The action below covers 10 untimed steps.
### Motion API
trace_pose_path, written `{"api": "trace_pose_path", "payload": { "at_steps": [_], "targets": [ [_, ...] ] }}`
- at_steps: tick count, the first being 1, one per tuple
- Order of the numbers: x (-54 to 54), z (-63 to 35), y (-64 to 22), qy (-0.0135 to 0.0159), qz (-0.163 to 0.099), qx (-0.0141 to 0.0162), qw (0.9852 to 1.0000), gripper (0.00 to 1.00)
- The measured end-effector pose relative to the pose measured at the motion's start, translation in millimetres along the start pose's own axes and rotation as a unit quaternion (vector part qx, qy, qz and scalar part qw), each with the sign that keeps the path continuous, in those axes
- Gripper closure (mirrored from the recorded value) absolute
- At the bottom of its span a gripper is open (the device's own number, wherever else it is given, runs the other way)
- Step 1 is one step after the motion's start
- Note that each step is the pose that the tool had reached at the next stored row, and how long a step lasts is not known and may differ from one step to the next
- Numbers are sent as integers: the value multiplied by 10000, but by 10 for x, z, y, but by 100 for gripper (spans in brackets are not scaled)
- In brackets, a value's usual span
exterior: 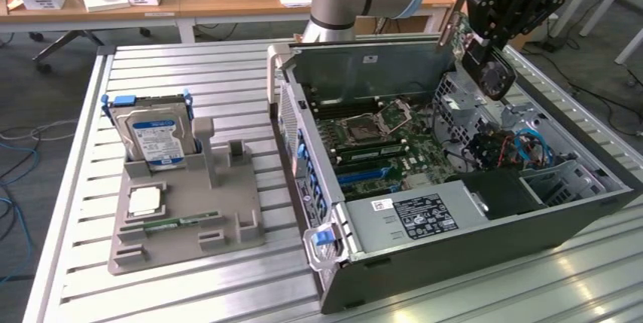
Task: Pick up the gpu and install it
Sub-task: 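Pick up the gpu and move the gpu toward the slot, then insert the gpu into the slot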
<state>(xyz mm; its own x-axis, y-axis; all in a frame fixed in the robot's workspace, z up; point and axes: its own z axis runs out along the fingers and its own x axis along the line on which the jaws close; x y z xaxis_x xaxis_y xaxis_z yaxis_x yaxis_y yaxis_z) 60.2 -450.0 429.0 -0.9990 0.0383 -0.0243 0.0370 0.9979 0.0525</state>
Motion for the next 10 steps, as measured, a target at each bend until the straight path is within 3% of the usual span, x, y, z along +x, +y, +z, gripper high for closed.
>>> {"api": "trace_pose_path", "payload": {
  "at_steps": [10],
  "targets": [
    [-6,0,0,0,-1,0,10000,74]
  ]
}}
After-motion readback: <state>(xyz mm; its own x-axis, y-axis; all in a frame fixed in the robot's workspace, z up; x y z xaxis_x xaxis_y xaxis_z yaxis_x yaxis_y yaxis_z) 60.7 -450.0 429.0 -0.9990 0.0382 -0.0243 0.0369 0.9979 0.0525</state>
